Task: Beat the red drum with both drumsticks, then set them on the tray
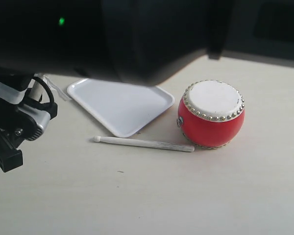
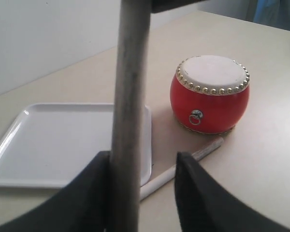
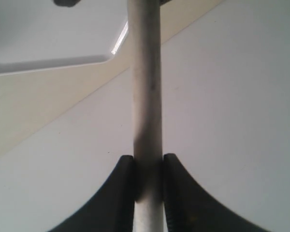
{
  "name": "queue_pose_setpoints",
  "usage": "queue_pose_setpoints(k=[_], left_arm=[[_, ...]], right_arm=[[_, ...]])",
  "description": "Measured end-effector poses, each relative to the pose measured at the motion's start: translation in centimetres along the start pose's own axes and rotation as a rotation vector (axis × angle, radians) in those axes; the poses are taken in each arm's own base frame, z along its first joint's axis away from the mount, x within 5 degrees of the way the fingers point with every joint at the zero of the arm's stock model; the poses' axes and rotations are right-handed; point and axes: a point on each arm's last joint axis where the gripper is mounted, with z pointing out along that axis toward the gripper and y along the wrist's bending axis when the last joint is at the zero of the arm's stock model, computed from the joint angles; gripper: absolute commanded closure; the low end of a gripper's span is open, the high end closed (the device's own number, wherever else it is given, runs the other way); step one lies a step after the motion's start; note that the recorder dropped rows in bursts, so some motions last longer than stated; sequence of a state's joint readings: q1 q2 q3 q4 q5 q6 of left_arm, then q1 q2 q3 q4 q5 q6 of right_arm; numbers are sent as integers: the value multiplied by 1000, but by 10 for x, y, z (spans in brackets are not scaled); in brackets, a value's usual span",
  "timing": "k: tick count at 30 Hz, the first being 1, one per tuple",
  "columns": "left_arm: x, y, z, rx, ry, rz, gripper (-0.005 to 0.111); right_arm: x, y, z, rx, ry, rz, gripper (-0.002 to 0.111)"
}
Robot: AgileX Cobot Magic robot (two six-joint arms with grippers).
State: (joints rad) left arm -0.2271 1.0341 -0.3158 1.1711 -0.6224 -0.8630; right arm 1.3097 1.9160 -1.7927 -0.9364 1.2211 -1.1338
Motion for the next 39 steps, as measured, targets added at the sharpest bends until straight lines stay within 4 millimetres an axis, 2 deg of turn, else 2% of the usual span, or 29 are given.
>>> queue_pose_setpoints(k=[5,12,14,21,24,30,34,39], left_arm=[[1,1,0,-10,8,-8,107],[1,1,0,-8,10,-13,107],[1,1,0,-8,10,-13,107],[0,1,0,-13,4,-32,107],[0,2,0,-25,1,-53,107],[2,8,0,-84,14,-99,107],[3,10,-1,-117,29,-116,107],[8,18,-2,-208,69,-173,107]], right_arm=[[-1,2,0,-17,-2,2,108],[-1,2,0,-19,-1,10,106],[-1,2,0,-19,-1,13,100],[1,1,0,-9,2,68,66],[3,1,-2,1,8,112,57],[23,0,-18,47,20,273,51],[43,1,-35,90,17,483,51],[84,12,-46,65,-50,773,51]])
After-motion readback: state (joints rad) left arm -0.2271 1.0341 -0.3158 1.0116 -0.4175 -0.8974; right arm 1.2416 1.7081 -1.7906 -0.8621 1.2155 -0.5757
